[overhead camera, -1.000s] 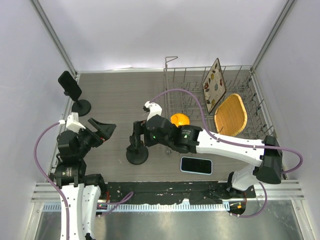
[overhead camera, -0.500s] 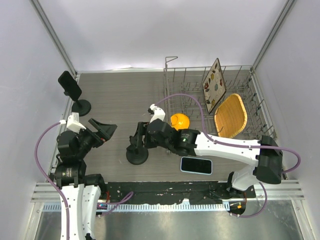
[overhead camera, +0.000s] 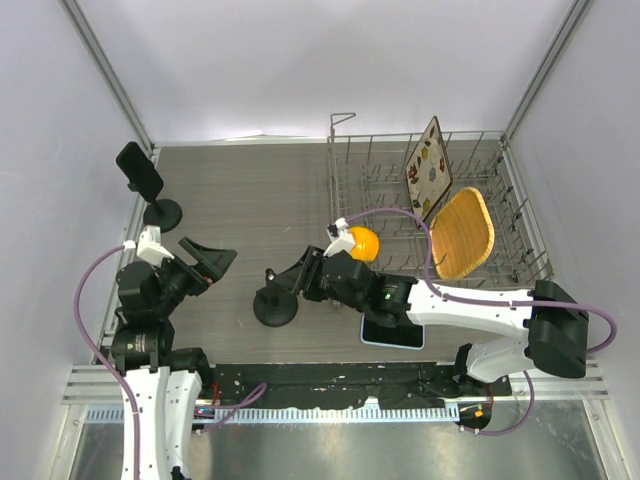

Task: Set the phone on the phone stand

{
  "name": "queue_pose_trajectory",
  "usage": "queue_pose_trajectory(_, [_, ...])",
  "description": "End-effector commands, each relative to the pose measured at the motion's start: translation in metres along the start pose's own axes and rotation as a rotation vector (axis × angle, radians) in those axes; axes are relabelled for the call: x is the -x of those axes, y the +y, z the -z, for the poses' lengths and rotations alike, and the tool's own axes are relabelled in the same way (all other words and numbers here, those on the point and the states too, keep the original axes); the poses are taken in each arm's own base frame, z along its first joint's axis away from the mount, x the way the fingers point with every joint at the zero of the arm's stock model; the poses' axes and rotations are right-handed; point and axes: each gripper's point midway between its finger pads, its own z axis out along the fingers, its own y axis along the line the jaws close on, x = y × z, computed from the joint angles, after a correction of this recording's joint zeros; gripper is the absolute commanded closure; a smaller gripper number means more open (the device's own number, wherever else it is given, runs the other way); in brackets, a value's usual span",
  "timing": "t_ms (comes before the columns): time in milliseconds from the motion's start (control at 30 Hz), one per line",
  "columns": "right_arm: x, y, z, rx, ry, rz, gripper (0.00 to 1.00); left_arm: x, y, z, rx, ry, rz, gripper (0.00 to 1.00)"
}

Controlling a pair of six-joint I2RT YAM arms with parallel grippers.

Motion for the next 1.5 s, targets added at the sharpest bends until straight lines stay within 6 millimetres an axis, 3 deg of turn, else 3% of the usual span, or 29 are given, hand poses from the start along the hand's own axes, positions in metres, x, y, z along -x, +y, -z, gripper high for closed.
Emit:
queue_pose_trajectory(0, [0.008,0.005,-0.003,0.053,-0.045,-0.129,0.76,-0.001,-0.009,-0.004,-0.068,0.007,0.028,0.12])
queue_pose_trajectory(333, [-0.002,-0.011,-0.008,0.088,-0.056,-0.226,0.83,-0.008,-0.009,-0.009,-0.097,0.028,0.078,0.13])
queue_pose_trajectory(567, [0.010,-0.006,-0.008,0.059,-0.097,-0.112,0.83,-0.010,-0.014,-0.010,-0.136,0.041,0.075,0.11])
queue_pose_trajectory(667, [0.022,-0.002,-0.012,0.044,-0.149,-0.039,0.96,-0.009,-0.014,-0.012,-0.149,0.034,0.075,0.11])
queue_pose_trajectory(700, [0.028,0.009,-0.012,0.058,-0.164,-0.024,0.99,-0.009,-0.016,-0.012,-0.154,0.034,0.076,0.12])
queue_pose_trajectory(1067, [0.070,0.069,-0.046,0.095,-0.301,0.056,0.99,0.007,-0.016,-0.006,-0.104,-0.038,0.036,0.15])
queue_pose_trajectory(1267, [0.091,0.087,-0.063,0.146,-0.375,-0.010,0.99,0.028,-0.018,0.003,-0.045,-0.122,-0.036,0.15])
queue_pose_trajectory(1467, [0.112,0.093,-0.082,0.185,-0.461,-0.020,0.99,0.032,-0.017,0.003,-0.030,-0.127,-0.041,0.14])
